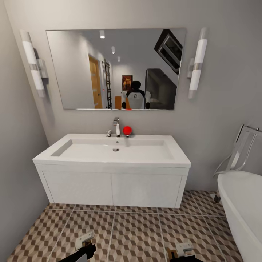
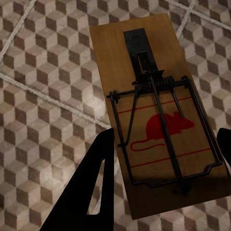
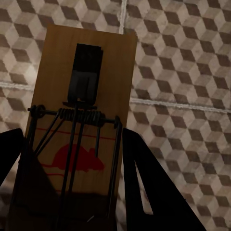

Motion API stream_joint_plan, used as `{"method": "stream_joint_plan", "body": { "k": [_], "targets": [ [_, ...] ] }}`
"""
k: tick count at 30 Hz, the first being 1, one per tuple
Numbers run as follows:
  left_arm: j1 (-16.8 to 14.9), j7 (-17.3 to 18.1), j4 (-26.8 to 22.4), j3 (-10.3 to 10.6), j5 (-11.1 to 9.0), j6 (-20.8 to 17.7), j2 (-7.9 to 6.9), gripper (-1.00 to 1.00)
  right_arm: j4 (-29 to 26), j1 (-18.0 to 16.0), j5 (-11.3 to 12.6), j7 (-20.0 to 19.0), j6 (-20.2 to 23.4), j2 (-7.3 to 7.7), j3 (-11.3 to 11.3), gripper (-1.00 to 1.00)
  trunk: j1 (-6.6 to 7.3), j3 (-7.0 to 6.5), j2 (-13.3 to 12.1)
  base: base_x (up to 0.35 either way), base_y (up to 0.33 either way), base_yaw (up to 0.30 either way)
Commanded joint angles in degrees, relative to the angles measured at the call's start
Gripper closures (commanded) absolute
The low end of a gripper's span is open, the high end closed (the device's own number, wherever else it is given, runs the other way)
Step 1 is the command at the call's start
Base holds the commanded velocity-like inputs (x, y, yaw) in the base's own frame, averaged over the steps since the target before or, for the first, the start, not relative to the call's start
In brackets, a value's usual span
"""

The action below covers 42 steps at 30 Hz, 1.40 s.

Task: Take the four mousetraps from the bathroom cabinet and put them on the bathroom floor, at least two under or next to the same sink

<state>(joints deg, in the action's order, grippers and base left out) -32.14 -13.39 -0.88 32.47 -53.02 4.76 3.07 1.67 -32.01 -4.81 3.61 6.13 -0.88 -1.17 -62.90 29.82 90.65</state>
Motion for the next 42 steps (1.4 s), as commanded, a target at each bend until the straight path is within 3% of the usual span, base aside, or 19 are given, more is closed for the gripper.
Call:
{"method": "stream_joint_plan", "body": {
  "k": [1, 11, 42],
  "targets": [
    [0.0, -0.3, 0.0, 0.5, -0.3, 0.1, 0.01, 1.00, 0.1, -0.1, -0.3, 0.2, -0.1, 0.00, -0.1, 1.00, -0.22, 0.24, 0.4, 0.000, 0.000, 0.000],
    [0.0, -0.4, 0.0, 0.5, -0.3, 0.2, 0.00, 1.00, 0.1, -0.1, -0.6, 0.2, -2.4, 0.07, -0.2, 1.00, -2.42, 2.04, 4.5, 0.000, 0.000, 0.000],
    [0.0, -0.6, 0.0, 0.5, -0.4, 0.3, 0.00, 1.00, 0.1, -0.1, -0.8, 0.2, -2.7, 0.09, -0.3, 1.00, -9.23, 7.60, 16.9, 0.000, 0.000, 0.000]
  ]
}}
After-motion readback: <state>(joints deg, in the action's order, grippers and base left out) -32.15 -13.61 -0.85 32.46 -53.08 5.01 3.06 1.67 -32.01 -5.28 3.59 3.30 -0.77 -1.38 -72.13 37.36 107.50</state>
